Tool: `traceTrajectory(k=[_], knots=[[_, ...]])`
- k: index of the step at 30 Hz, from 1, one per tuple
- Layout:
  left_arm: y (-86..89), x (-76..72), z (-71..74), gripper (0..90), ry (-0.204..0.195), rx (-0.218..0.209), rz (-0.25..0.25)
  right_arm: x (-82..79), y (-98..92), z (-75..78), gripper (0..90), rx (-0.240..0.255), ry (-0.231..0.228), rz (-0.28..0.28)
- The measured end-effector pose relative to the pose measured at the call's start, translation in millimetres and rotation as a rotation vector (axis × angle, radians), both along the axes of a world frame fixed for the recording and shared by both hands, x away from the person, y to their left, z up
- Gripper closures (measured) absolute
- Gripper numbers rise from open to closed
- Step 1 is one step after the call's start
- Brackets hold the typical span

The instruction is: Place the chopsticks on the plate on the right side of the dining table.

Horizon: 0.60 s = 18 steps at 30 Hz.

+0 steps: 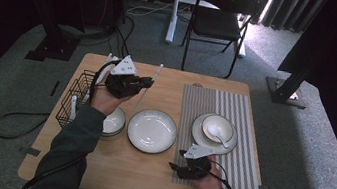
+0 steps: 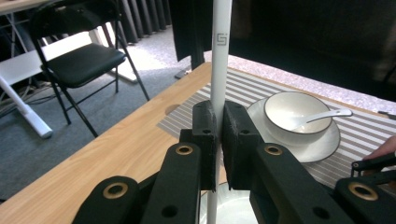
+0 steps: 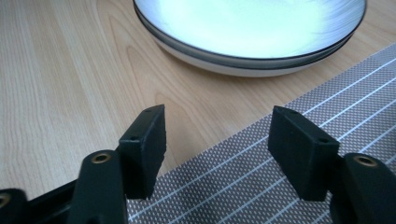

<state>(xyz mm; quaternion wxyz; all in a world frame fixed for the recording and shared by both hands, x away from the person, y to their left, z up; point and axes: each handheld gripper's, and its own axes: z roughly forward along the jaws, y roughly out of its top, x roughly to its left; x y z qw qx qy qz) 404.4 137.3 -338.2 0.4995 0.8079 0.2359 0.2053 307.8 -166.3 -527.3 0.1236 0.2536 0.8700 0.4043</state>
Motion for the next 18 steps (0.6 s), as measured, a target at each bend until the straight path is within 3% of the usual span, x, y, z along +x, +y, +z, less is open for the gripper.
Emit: traceTrajectory(k=[7,18], knots=[[-9.0,-2.4,-5.3,84.8,0.013,-0.009,-0.029,1.7,-4.5,7.3,55.3,0.034,0.010,-0.006],[-21.3,-8.1,-9.9,84.8,0.022,-0.023,-0.069,6.2,-4.3,21.9,56.6,0.067,-0.012,-0.035]])
